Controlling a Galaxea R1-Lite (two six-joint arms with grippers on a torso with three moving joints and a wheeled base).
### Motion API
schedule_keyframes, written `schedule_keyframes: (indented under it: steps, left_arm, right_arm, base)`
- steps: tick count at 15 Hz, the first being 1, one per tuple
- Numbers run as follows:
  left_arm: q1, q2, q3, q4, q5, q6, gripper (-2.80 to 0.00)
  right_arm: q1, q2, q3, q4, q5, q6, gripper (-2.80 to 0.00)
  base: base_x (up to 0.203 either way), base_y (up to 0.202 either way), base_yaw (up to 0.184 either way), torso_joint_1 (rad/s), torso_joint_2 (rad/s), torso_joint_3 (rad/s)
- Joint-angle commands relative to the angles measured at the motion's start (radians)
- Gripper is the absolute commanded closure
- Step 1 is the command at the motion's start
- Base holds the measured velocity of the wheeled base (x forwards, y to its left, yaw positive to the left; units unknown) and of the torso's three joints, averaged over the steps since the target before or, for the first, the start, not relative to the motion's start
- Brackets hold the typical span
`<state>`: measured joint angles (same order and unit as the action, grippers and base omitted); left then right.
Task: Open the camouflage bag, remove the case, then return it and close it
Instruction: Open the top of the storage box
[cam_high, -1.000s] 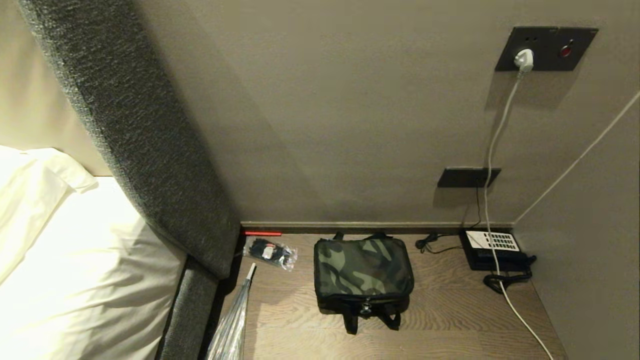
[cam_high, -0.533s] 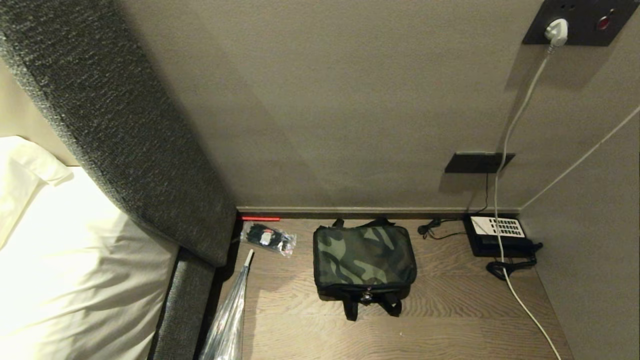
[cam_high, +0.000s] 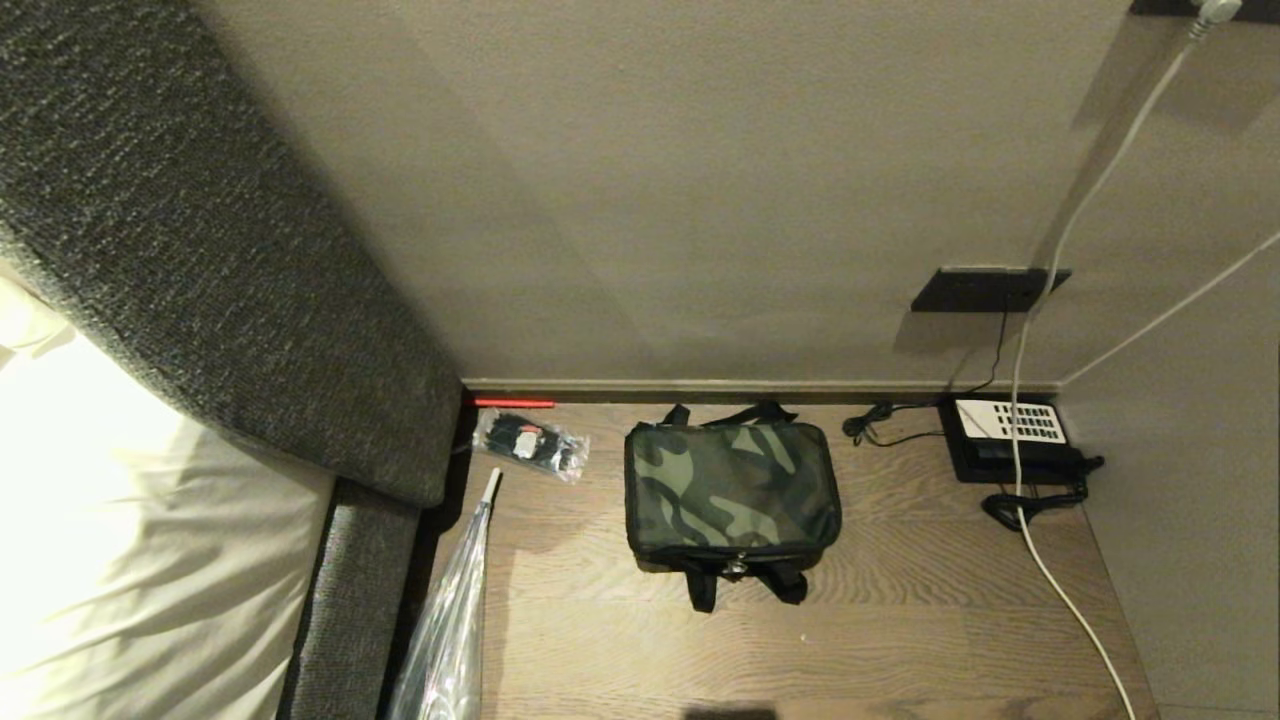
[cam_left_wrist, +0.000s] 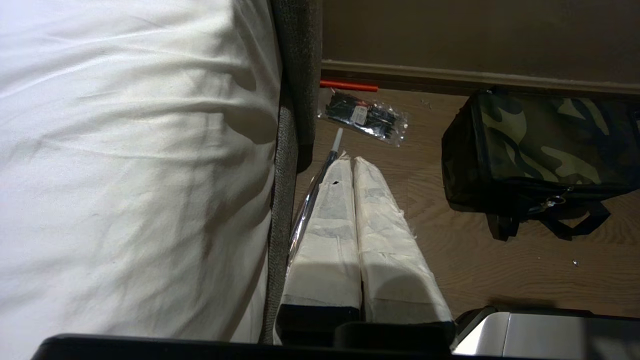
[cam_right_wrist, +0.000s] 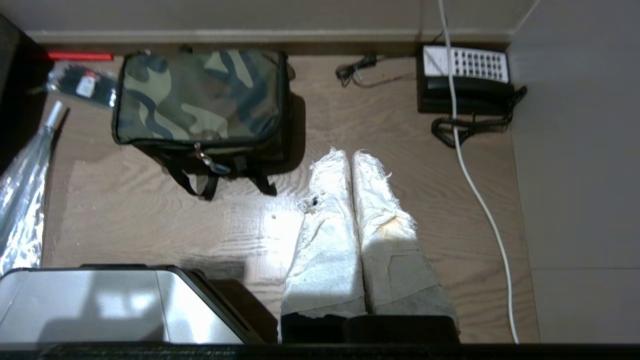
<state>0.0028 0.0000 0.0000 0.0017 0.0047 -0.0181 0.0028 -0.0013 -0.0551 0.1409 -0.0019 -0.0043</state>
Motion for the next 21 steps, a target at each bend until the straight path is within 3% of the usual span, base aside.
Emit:
schedule_keyframes:
  steps: [1, 21]
  left_arm:
    - [0.0, 0.002, 0.0, 0.0, 0.001, 0.001, 0.0]
    - [0.0, 0.002, 0.001, 0.0, 0.0, 0.003, 0.0]
  right_arm:
    - [0.0, 0.0, 0.0, 0.001, 0.0, 0.0, 0.0]
    - [0.0, 0.0, 0.0, 0.002, 0.0, 0.0, 0.0]
  base:
    - [0.0, 0.0, 0.0, 0.002, 0.0, -0.211]
    - [0.0, 0.0, 0.0, 0.003, 0.0, -0.179]
